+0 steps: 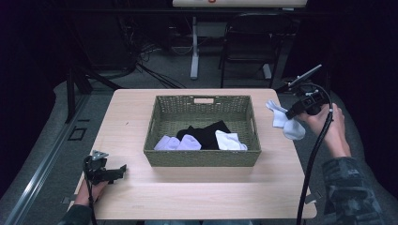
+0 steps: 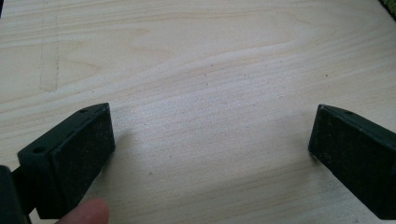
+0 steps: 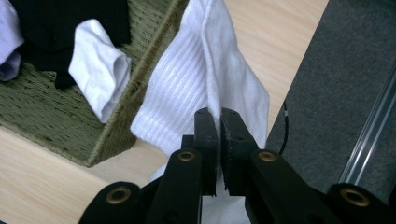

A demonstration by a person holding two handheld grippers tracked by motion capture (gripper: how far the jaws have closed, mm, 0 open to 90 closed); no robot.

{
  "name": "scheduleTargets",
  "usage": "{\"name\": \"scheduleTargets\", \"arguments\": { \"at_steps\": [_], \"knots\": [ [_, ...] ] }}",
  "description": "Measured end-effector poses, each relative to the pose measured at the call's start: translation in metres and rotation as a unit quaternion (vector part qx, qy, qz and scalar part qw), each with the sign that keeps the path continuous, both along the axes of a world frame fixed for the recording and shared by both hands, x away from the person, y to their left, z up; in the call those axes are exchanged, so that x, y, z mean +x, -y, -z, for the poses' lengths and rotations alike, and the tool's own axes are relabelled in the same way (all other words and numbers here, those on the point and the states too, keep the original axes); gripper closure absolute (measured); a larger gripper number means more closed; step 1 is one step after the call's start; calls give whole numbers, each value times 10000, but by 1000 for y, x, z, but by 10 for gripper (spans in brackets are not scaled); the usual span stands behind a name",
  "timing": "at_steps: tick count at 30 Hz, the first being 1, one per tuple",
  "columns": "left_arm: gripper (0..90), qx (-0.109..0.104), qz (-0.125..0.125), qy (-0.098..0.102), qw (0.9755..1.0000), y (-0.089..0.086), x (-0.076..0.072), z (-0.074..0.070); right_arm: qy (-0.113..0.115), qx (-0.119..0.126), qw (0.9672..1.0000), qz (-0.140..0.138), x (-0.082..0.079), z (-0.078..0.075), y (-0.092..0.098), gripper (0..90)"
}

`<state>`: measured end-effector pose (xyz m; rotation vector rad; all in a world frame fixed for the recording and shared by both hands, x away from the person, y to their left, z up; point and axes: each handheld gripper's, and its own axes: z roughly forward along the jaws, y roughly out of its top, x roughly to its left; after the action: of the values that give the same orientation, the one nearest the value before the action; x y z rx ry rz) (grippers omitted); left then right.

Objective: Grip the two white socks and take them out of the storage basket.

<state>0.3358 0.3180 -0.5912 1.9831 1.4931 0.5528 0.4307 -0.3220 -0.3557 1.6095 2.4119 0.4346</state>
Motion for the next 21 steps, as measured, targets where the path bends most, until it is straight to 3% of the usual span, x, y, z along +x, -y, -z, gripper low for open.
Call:
{"name": "scheduleTargets", "arguments": {
  "at_steps": [11, 21],
  "knots": [
    [2, 1, 0, 0, 10000, 0, 0, 0, -194, 37, 9998, 94, 1, 36, 3, 865],
    [2, -2, -1, 0, 10000, 0, 0, 0, -266, -178, 9994, 133, 6, 65, -5, 865]
  ]
}}
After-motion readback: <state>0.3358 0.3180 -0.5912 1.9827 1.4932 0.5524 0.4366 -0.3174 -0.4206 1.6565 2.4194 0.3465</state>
